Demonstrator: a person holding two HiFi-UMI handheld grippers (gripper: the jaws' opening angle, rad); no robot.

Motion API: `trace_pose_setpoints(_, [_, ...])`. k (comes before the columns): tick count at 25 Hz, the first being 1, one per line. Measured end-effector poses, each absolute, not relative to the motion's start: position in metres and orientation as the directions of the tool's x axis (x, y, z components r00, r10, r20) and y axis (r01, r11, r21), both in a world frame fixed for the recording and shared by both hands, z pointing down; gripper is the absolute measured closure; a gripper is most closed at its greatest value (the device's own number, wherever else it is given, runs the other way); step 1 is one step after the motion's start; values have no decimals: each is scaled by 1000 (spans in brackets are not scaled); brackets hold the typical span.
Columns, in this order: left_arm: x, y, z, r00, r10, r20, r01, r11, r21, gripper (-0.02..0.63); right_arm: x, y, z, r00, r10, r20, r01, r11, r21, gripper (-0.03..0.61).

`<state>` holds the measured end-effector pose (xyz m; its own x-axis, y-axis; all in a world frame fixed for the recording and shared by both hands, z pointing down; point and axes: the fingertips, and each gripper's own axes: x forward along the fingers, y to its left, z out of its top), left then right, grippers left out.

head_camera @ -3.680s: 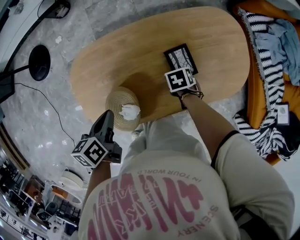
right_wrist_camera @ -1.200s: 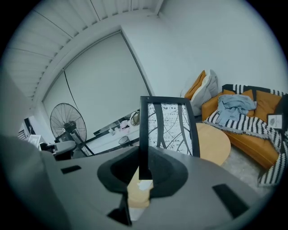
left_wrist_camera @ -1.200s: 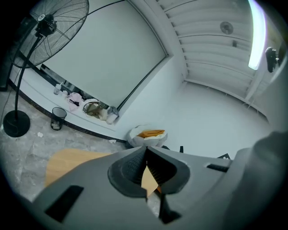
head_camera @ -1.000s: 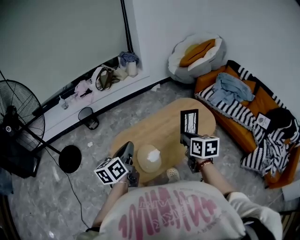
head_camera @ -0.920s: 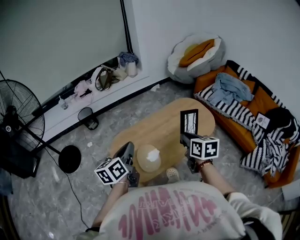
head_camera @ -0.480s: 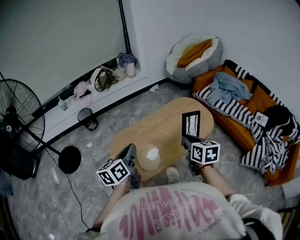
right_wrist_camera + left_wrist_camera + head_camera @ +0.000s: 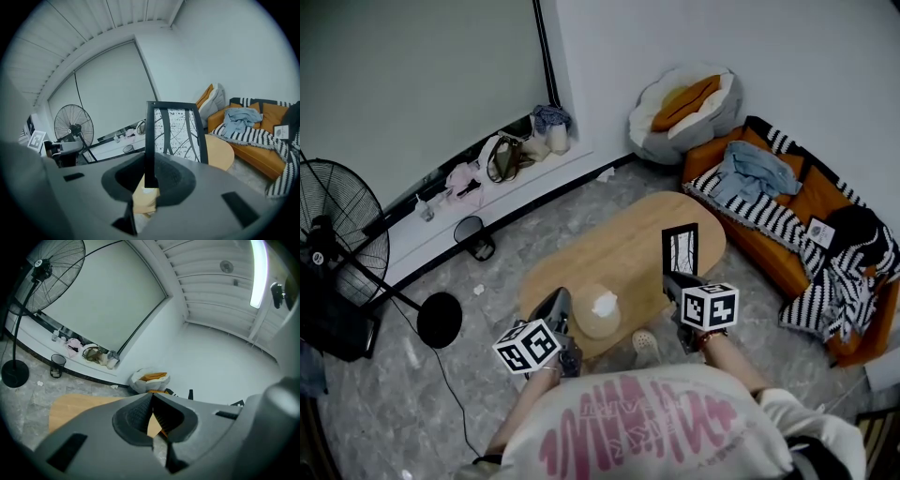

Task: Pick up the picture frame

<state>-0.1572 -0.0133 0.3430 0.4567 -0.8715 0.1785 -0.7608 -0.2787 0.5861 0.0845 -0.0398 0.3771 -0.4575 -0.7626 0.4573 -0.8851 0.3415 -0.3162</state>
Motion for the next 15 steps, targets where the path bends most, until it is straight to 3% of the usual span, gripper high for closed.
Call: trace_pose_setpoints(15, [-146,-17,356,452,-867,210,-762,-253,596,611,101,-38,403,-459,-735,499,-879,296,-373,509])
